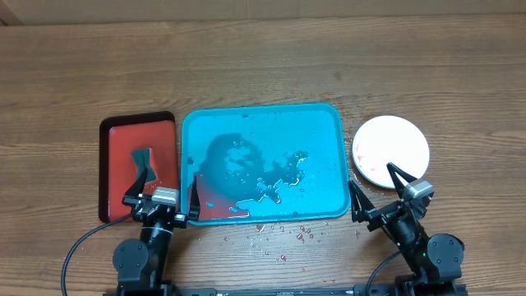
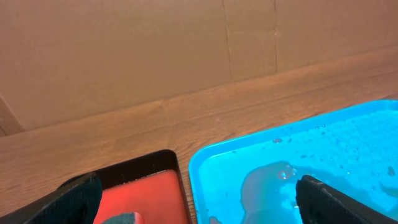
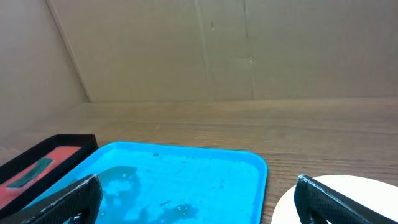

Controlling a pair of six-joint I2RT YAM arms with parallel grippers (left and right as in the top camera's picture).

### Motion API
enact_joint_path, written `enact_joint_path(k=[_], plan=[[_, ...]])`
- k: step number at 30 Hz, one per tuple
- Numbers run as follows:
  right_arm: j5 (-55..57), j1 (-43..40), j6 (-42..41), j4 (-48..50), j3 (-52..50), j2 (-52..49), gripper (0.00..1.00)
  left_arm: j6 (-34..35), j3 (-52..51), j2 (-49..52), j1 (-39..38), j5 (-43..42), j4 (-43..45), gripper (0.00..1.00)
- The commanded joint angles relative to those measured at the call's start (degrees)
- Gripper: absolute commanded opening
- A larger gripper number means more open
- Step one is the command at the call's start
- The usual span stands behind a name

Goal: Clean dirty plates on tray and stack at the side

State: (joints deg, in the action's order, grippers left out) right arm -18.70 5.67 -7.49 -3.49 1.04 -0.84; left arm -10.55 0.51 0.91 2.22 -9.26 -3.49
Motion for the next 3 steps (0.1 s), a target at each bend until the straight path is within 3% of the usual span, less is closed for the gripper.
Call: enact_joint_path(k=[1, 3], plan=[[-0.3, -0.2, 0.0, 0.3, -0.6, 0.7, 1.00, -0.9, -0.2, -0.7, -0.3, -0.9, 0.0, 1.00], [-0.3, -0.2, 0.0, 0.3, -0.6, 0.7, 1.00, -0.9, -0.2, -0.7, -0.3, -0.9, 0.0, 1.00]])
